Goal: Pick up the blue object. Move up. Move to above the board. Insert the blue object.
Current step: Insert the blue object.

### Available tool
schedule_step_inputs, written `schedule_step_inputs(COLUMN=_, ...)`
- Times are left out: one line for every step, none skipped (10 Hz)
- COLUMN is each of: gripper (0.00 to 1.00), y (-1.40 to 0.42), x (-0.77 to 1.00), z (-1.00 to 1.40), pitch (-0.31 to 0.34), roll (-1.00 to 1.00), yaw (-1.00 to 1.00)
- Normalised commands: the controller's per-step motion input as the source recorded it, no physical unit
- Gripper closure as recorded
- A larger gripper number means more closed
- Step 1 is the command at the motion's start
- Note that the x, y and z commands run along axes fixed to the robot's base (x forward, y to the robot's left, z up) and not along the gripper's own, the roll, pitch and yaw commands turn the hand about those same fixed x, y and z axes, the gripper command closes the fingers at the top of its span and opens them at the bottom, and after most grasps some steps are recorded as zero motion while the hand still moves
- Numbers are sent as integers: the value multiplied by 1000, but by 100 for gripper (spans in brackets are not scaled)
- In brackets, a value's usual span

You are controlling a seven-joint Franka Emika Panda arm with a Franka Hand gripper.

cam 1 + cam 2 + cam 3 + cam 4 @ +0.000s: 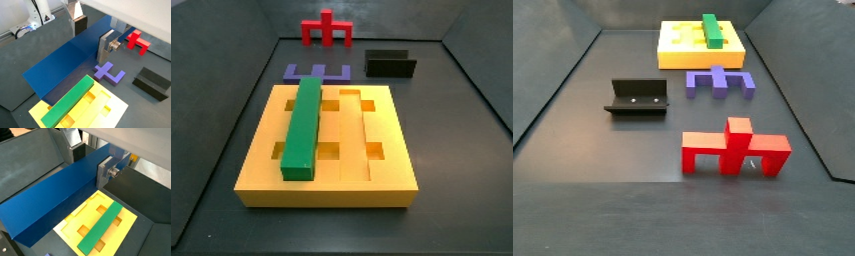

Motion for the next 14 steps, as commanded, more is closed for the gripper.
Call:
schedule_step_inputs(gripper=100, y=0, x=0, z=-551, pitch=-151, roll=-269, yaw=-34)
schedule_step_inputs(gripper=100, y=0, x=0, z=-583, pitch=-140, roll=-257, yaw=-6)
schedule_step_inputs(gripper=100, y=-40, x=0, z=-669, pitch=-147, roll=-181, yaw=0)
schedule_step_inputs(gripper=100, y=-191, x=0, z=-746, pitch=-203, roll=-74, yaw=0)
schedule_step_inputs(gripper=100, y=-406, x=43, z=-680, pitch=-186, roll=0, yaw=46)
schedule_step_inputs(gripper=100, y=-386, x=214, z=-663, pitch=-124, roll=40, yaw=51)
schedule_step_inputs(gripper=100, y=-254, x=311, z=-709, pitch=-77, roll=97, yaw=31)
schedule_step_inputs(gripper=100, y=-157, x=397, z=-749, pitch=-3, roll=196, yaw=9)
schedule_step_inputs(gripper=100, y=-114, x=406, z=-737, pitch=0, roll=267, yaw=34)
schedule_step_inputs(gripper=100, y=-86, x=277, z=-766, pitch=0, roll=257, yaw=109)
schedule_step_inputs(gripper=100, y=-83, x=131, z=-743, pitch=-33, roll=146, yaw=51)
schedule_step_inputs(gripper=100, y=-86, x=123, z=-757, pitch=-44, roll=150, yaw=46)
schedule_step_inputs(gripper=100, y=-83, x=106, z=-771, pitch=-59, roll=144, yaw=46)
schedule_step_inputs(gripper=100, y=-94, x=120, z=-709, pitch=-60, roll=137, yaw=54)
